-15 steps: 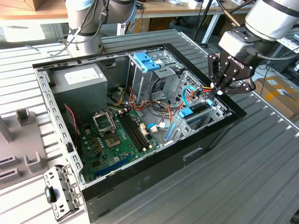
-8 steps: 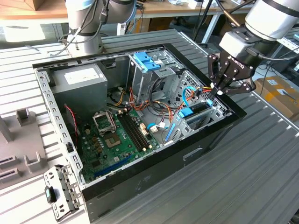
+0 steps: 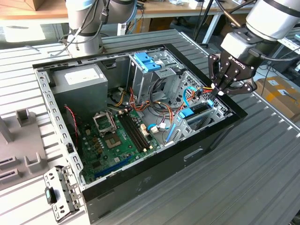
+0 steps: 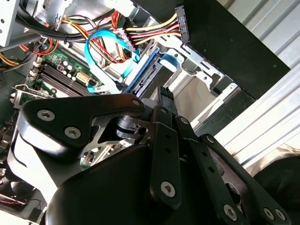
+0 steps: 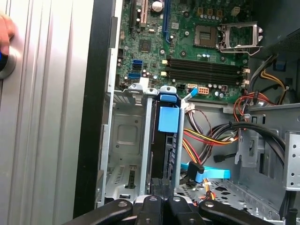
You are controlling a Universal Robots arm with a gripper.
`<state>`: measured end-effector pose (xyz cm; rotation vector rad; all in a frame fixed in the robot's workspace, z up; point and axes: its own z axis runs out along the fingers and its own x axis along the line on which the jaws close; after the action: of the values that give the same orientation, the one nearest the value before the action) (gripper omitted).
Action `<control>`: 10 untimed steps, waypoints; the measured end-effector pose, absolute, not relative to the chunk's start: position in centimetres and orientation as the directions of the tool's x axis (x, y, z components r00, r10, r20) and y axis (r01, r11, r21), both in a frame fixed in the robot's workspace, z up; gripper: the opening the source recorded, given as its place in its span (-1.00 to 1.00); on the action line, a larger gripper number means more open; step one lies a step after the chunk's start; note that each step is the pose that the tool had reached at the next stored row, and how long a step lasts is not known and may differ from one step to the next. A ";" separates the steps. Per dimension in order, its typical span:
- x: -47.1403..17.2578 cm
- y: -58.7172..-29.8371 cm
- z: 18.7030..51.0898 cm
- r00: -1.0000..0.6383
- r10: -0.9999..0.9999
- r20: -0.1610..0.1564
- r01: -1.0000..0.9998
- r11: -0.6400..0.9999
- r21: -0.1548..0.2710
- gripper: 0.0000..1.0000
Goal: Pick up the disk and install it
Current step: 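Insert the first disk wire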
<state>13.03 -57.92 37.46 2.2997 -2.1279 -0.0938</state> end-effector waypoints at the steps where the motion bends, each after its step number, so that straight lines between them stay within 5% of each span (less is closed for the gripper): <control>1: 13.0 -57.9 37.5 0.080 -0.996 -0.039 -0.996 -0.082 0.046 -0.79; 10: 13.0 -57.9 37.5 0.134 -0.990 -0.039 -0.990 -0.136 0.046 -0.79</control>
<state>13.03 -57.92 37.47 2.3590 -2.0592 -0.0933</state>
